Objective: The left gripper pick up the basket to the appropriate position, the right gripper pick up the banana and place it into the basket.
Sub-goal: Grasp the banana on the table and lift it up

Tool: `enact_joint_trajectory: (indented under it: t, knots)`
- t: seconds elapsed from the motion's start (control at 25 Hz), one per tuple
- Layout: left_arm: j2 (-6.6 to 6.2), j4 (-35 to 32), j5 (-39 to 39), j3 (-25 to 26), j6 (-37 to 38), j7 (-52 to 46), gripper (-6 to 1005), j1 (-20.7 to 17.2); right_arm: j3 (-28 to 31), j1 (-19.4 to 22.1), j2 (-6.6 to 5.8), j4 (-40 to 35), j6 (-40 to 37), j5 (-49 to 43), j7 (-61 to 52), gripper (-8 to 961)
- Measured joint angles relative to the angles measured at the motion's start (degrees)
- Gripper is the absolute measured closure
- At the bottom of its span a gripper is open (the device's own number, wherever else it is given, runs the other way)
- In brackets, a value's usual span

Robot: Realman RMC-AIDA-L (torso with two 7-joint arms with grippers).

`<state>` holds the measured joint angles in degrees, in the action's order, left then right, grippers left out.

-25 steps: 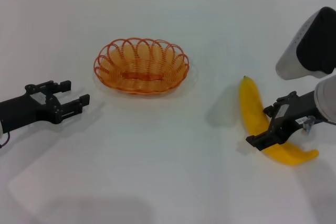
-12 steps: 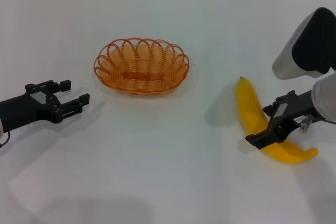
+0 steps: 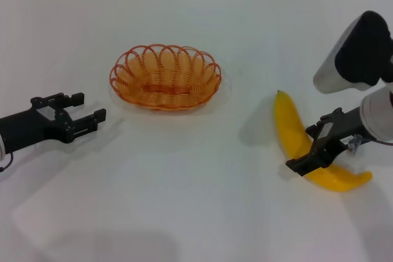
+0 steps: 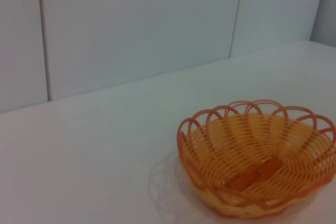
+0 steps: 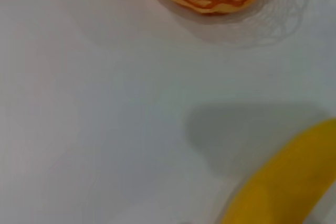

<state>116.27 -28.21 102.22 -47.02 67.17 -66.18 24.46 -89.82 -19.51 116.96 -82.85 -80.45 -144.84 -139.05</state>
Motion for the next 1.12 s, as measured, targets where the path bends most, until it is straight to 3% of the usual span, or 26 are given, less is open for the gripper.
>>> enact_joint_trajectory:
  t: [0.52,0.72,0.84,1.12]
  knots:
    - [0.00,0.00,0.00,0.00,-0.03,0.00,333,-0.02,0.29,-0.62,0.02,0.79,0.32,0.02,0.00,70]
    - [0.00,0.00,0.00,0.00,-0.03,0.00,333,-0.02,0.41,-0.63,0.02,0.72,0.29,0.07,0.00,146]
    - [0.00,0.00,0.00,0.01,-0.03,0.00,333,-0.02,0.13,-0.68,0.02,0.35,0.06,0.03,0.08,393]
    - [0.00,0.00,0.00,0.10,-0.02,0.00,332,-0.06,0.22,0.78,0.02,-6.34,-0.58,0.12,0.73,475]
